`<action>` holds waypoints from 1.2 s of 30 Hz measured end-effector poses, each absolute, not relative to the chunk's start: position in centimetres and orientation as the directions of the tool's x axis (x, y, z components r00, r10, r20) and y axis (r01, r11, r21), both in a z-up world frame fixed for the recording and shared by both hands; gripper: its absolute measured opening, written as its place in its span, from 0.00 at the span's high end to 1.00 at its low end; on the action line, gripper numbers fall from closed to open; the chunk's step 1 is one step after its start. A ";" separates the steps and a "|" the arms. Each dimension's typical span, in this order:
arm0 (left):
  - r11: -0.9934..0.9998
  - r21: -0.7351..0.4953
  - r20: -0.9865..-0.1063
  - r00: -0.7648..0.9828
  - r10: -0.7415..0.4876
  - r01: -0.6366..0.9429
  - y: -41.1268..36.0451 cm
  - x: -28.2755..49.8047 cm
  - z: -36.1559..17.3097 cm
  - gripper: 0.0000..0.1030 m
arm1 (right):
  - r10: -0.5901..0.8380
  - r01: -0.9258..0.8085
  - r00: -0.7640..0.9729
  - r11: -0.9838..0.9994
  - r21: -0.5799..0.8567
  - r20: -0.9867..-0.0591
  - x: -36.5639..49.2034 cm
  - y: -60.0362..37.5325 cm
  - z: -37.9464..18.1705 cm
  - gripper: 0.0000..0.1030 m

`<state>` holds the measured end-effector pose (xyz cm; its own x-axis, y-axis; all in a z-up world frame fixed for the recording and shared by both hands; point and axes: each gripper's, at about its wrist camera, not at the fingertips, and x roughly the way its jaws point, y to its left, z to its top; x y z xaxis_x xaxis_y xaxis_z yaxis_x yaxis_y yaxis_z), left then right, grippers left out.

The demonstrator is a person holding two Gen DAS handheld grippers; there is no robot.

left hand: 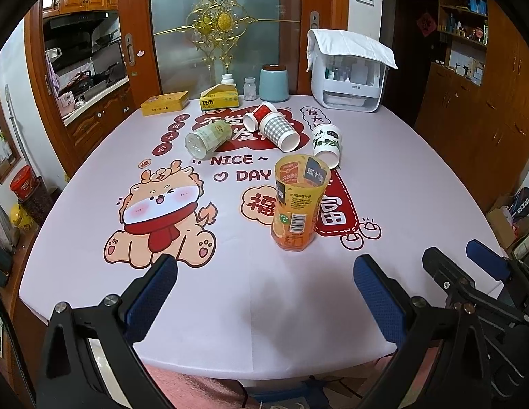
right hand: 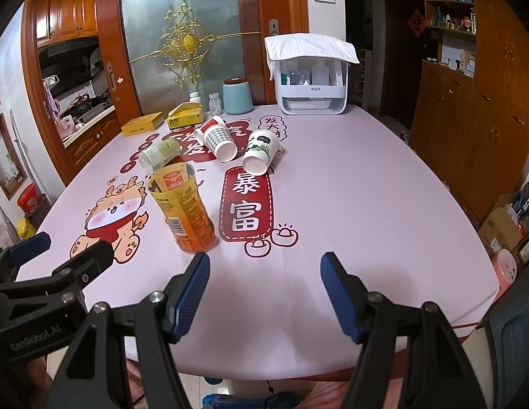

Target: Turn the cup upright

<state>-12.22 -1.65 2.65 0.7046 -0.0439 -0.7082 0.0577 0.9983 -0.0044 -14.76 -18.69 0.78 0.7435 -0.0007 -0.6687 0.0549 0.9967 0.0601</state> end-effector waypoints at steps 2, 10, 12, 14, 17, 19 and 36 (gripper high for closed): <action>0.998 -0.006 -0.708 0.704 -0.045 0.058 -1.7 -12.2 2.7 0.01 | -0.001 0.056 0.742 0.997 0.060 -0.670 -14.7 -18.7 0.8 0.34; 0.998 -0.007 -0.709 0.704 -0.045 0.058 -1.9 -11.9 2.5 0.01 | -0.003 0.058 0.740 0.996 0.060 -0.672 -14.5 -18.8 0.7 0.34; 0.998 -0.006 -0.709 0.704 -0.044 0.057 -1.9 -11.9 2.5 0.01 | -0.004 0.058 0.741 0.997 0.059 -0.671 -14.5 -18.8 0.7 0.34; 0.998 -0.007 -0.710 0.703 -0.044 0.056 -2.1 -11.7 2.3 0.01 | -0.003 0.058 0.740 0.997 0.060 -0.672 -14.5 -18.8 0.7 0.34; 0.998 -0.008 -0.711 0.702 -0.045 0.056 -2.1 -11.6 2.3 0.01 | -0.004 0.059 0.739 0.996 0.059 -0.673 -14.3 -18.8 0.6 0.34; 0.998 -0.010 -0.711 0.701 -0.046 0.055 -2.3 -11.5 2.2 0.01 | -0.004 0.060 0.739 0.996 0.060 -0.674 -14.4 -18.9 0.6 0.34; 0.998 -0.020 -0.716 0.696 -0.052 0.054 -2.1 -11.3 1.8 0.01 | -0.004 0.060 0.737 0.996 0.060 -0.676 -14.2 -18.9 0.4 0.34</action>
<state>-11.31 -2.15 1.76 0.6960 -0.0516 -0.7162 0.0538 0.9984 -0.0197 -14.18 -18.90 0.41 0.7371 -0.0038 -0.6758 0.0600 0.9964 0.0598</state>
